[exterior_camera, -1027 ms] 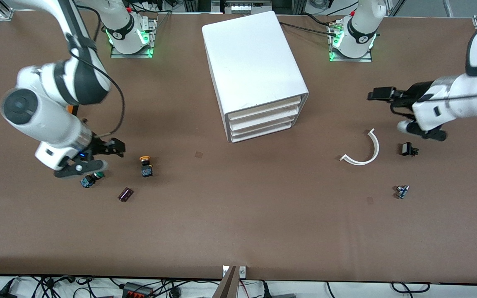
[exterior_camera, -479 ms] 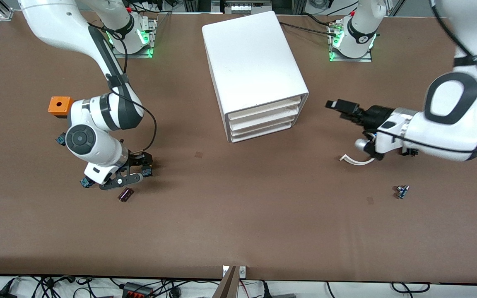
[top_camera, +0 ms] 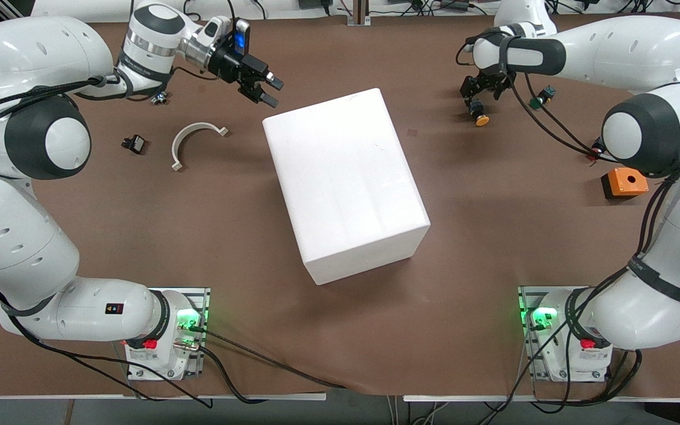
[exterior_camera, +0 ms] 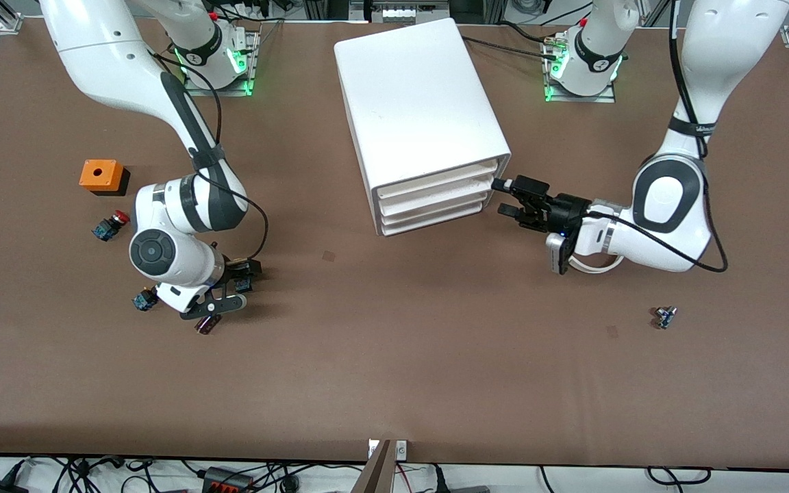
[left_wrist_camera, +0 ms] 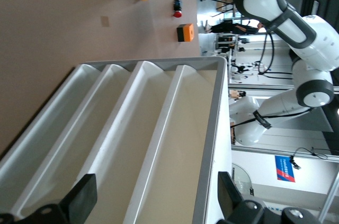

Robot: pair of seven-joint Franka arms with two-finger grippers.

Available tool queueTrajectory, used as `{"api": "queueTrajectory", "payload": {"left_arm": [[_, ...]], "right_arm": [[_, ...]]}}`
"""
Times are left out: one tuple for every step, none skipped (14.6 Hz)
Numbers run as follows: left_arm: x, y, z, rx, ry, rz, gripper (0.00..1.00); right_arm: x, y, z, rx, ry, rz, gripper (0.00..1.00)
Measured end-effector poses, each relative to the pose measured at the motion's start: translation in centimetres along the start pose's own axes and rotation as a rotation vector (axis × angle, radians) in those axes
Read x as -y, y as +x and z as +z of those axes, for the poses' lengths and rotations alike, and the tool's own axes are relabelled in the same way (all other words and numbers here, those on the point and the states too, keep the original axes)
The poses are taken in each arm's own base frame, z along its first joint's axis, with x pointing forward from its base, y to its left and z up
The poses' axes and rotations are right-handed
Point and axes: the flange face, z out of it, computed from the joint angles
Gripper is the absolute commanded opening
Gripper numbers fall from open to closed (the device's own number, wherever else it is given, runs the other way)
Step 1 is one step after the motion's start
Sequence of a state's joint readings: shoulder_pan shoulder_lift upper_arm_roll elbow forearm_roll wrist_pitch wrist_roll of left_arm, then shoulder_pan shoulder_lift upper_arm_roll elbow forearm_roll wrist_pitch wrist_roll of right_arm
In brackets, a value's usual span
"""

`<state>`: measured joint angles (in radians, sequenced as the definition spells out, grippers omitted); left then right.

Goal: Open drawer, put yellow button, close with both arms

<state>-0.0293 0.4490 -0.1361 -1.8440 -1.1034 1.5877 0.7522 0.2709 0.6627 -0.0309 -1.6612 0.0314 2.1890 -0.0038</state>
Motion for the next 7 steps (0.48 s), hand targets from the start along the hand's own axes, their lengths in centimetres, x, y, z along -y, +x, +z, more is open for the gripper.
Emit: {"api": "queueTrajectory", "payload": {"left_arm": [[0.2,-0.2,1.0,0.01,-0.017,0.01,0.88],[0.3,-0.4,2.1,0.022,-0.031,0.019,0.86],[0.4,-0.5,2.9,0.035,-0.041,0.028,0.83],[0.6,-0.7,3.6,0.045,-0.047,0.03,0.8],[0.9,-0.9,4.0,0.052,-0.052,0.029,0.8],[1.2,-0.9,4.2,0.054,-0.055,0.03,0.78],[1.3,-1.0,4.3,0.053,-0.057,0.035,0.76]], "right_arm": [[0.0,0.1,0.6,0.003,-0.001,0.001,1.0],[0.1,0.2,1.1,0.002,-0.001,0.001,1.0],[0.2,0.2,1.5,0.004,-0.001,-0.001,1.0],[0.4,0.3,1.8,0.006,-0.002,-0.001,1.0],[0.6,0.3,2.0,0.008,-0.003,0.0,0.99],[0.7,0.3,2.2,0.011,-0.003,0.001,0.96],[0.7,0.3,2.4,0.013,-0.003,0.003,0.94]]}}
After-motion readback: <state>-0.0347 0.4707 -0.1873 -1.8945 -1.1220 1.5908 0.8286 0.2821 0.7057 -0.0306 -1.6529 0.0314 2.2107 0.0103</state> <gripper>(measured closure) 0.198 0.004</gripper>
